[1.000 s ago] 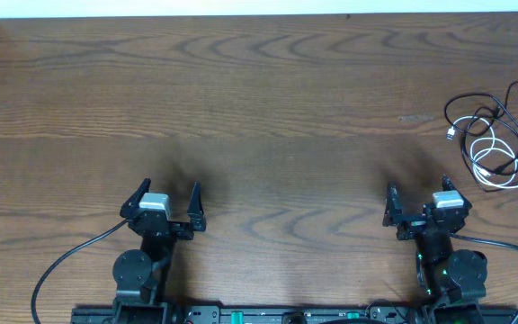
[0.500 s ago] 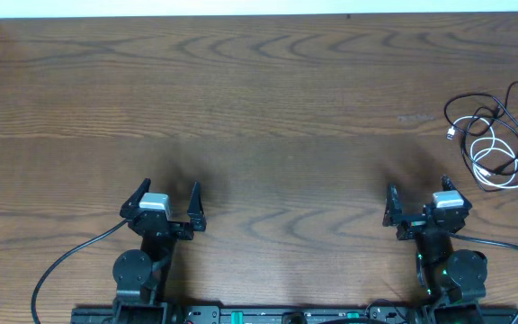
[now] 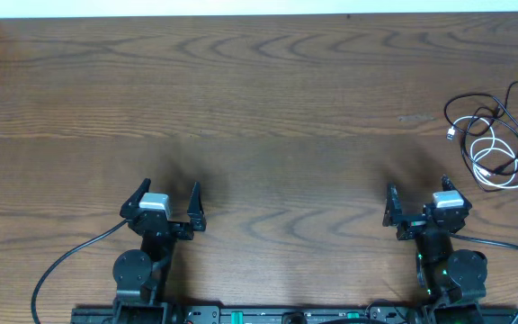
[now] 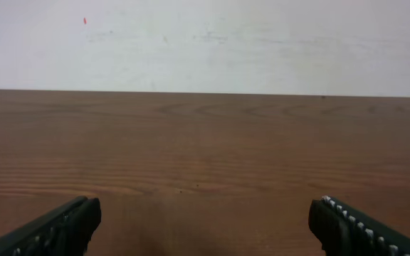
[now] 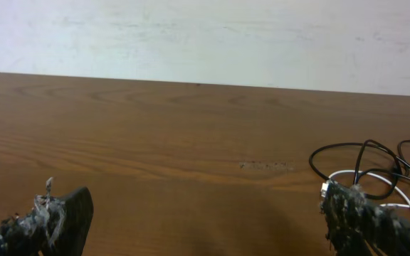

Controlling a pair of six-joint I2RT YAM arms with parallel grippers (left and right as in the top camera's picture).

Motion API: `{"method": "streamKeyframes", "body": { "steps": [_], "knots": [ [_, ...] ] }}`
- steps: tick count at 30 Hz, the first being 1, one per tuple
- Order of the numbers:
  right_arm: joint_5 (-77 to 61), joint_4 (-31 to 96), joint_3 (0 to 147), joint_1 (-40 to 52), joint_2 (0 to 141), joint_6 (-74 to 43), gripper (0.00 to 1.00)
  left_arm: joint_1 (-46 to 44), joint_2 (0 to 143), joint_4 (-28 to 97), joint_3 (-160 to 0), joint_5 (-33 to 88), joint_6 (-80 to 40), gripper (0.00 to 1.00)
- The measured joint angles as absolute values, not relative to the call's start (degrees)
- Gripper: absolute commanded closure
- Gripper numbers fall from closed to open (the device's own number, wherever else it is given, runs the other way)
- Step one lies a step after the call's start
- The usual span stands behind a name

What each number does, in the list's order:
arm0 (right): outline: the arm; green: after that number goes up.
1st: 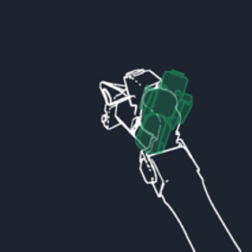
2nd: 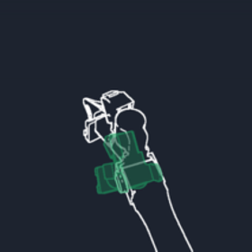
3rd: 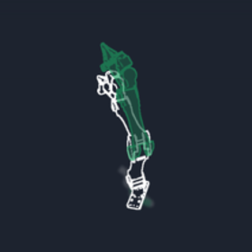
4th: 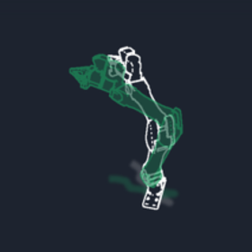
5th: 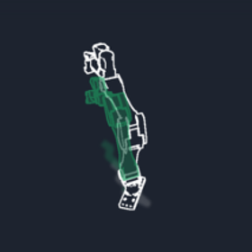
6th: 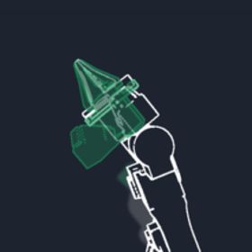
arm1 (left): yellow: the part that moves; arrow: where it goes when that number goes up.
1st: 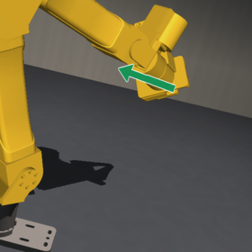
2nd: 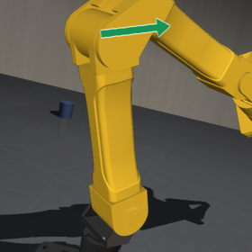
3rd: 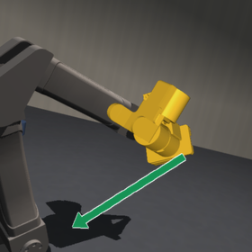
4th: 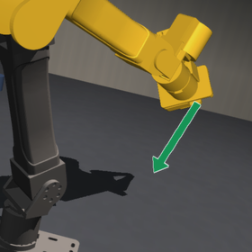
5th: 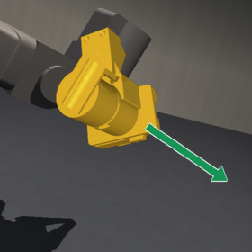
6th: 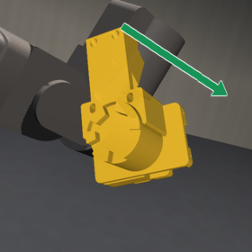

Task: Untangle cables

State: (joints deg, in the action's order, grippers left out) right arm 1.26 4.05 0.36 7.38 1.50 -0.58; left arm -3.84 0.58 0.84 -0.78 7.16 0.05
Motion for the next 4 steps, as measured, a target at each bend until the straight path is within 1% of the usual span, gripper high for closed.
{"method": "streamKeyframes", "body": {
  "steps": [4],
  "knots": [
    [1.3, 4.1, 0.4, 7.4, 1.5, -0.6, 0.01, -3.8, 0.6, 0.8, -0.8, 7.2, 0.1, 0.02]
  ]
}}
